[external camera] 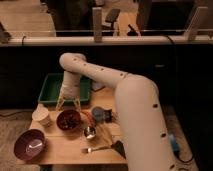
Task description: Place grapes in red bowl
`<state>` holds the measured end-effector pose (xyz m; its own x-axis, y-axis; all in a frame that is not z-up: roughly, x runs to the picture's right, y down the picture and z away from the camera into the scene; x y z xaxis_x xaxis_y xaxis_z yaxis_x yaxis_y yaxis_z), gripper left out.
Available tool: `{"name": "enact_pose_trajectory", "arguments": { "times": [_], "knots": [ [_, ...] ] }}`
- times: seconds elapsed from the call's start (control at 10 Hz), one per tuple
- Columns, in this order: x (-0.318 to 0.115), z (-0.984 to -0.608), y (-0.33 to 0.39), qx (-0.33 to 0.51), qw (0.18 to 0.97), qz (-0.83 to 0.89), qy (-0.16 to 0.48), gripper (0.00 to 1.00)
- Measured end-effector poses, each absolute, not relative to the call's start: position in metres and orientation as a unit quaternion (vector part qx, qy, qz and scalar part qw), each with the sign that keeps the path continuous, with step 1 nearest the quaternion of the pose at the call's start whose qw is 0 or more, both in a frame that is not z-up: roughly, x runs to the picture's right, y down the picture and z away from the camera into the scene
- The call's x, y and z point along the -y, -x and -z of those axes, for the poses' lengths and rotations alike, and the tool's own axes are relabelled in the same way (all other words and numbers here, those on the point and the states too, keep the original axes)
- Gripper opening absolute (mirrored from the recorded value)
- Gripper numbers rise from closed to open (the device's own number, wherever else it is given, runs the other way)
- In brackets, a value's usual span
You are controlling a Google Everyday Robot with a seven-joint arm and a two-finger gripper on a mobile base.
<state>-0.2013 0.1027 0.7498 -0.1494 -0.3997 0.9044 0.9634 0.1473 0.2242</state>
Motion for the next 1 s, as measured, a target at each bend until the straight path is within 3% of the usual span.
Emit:
{"name": "enact_pose_trajectory", "arguments": {
  "times": [1.0],
  "knots": [
    [-0.1065,-0.7517,0.2024,0.492,0.58,0.579,0.295,0.8]
  ]
}}
